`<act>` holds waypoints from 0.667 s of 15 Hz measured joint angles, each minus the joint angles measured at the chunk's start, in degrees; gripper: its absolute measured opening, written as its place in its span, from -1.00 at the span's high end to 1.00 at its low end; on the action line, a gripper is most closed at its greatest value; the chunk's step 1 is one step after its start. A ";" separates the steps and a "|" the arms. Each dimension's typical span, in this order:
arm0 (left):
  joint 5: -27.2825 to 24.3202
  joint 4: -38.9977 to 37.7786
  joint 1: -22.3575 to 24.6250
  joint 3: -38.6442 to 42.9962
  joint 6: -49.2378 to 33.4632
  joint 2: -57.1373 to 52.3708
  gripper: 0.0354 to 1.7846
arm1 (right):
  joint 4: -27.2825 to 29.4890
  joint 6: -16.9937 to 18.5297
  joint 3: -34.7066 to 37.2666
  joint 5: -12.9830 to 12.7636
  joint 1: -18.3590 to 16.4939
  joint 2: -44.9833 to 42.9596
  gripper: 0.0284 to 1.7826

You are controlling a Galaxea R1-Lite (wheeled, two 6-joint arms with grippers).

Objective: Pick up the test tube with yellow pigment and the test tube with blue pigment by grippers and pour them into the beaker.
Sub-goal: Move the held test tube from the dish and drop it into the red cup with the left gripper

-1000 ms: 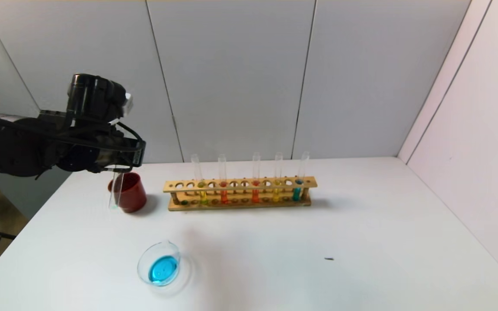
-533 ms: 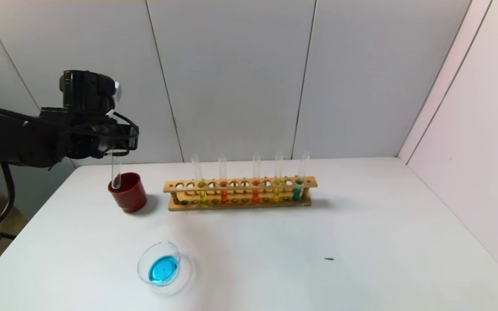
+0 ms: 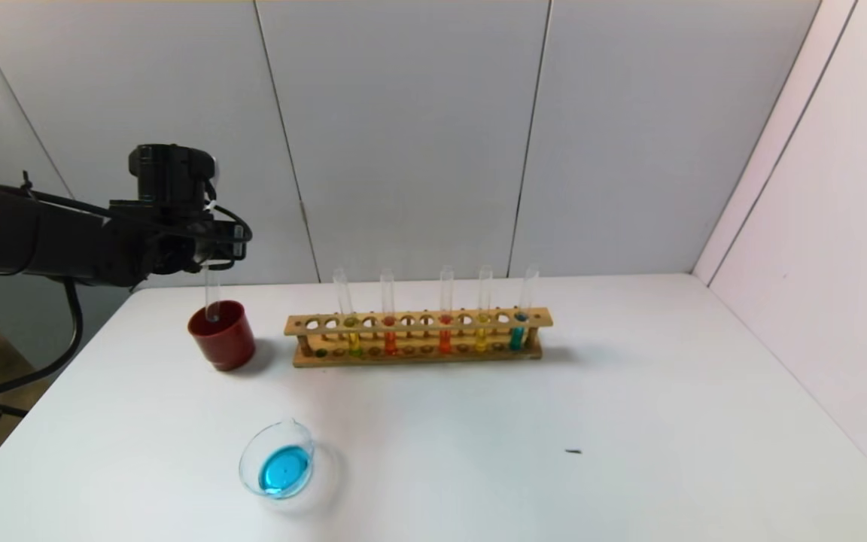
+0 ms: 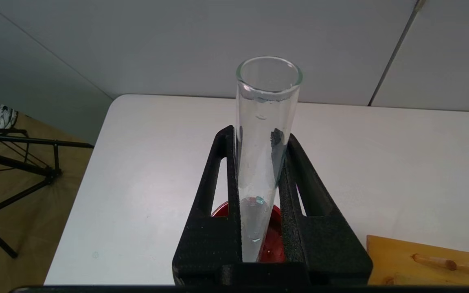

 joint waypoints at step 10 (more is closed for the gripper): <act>-0.33 -4.52 0.93 0.99 -0.94 5.02 0.68 | 0.00 0.01 0.00 0.00 0.00 0.00 -0.91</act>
